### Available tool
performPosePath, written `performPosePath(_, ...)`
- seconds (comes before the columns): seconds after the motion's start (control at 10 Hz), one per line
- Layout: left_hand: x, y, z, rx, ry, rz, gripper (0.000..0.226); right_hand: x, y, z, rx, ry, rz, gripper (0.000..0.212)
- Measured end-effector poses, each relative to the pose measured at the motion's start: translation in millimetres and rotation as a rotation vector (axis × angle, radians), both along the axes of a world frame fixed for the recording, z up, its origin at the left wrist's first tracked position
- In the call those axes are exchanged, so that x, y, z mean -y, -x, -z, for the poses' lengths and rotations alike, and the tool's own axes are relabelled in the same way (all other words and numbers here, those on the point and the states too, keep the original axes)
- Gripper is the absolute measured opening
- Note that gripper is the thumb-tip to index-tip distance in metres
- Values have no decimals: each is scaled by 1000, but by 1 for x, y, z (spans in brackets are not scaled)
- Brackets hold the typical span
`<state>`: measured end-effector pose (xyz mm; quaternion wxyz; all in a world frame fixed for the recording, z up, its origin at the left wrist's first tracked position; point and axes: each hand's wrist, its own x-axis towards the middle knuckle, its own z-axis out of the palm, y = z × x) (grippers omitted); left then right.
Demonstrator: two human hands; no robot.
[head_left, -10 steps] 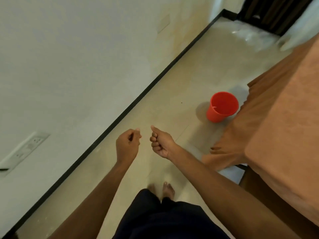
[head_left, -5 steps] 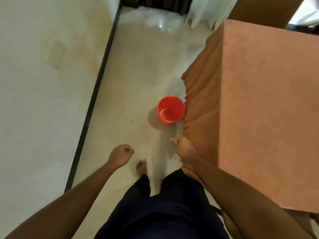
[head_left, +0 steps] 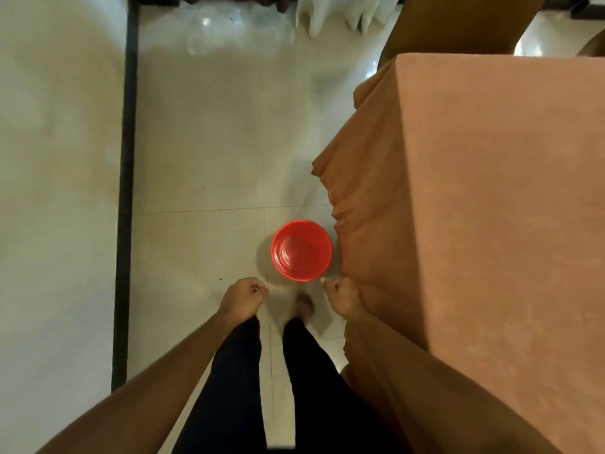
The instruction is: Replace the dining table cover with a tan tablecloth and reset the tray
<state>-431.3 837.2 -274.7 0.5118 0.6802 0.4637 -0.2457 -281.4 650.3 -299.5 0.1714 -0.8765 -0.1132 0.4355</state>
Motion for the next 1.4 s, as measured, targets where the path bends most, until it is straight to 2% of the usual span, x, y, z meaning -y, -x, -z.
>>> performPosePath(0.2, -35, -63, 147, 56, -56, -2, 10, -55, -29, 139, -107, 59, 73, 53)
performPosePath(0.3, -50, -82, 239, 14, -111, 15, 34, -77, -44, 221, -113, 87, 138, 55)
performPosePath(0.4, -62, -93, 309, -4, -78, 76, 56, -92, -52, 291, -122, 92, 206, 48)
performPosePath(0.5, -64, -96, 343, 62, -55, 151, 47, -103, -57, 329, -132, 110, 212, 37)
performPosePath(0.6, -63, -96, 349, 104, -59, 164, 42, -108, -64, 334, -98, 119, 212, 26)
performPosePath(0.9, -71, -92, 295, -6, -53, 23, 30, -90, -65, 273, -65, 55, 300, 27)
performPosePath(1.1, -87, -82, 223, -40, -23, 46, 14, -83, -57, 214, -9, 111, 284, 37)
performPosePath(1.2, -82, -69, 174, -22, -57, 88, 13, -80, -53, 174, 37, 68, 229, 44)
performPosePath(1.3, -71, -55, 127, -17, -100, 96, 13, -77, -51, 133, 24, 61, 177, 51)
performPosePath(1.4, -51, -43, 85, 39, -132, 38, 11, -67, -37, 101, -22, 53, 156, 47)
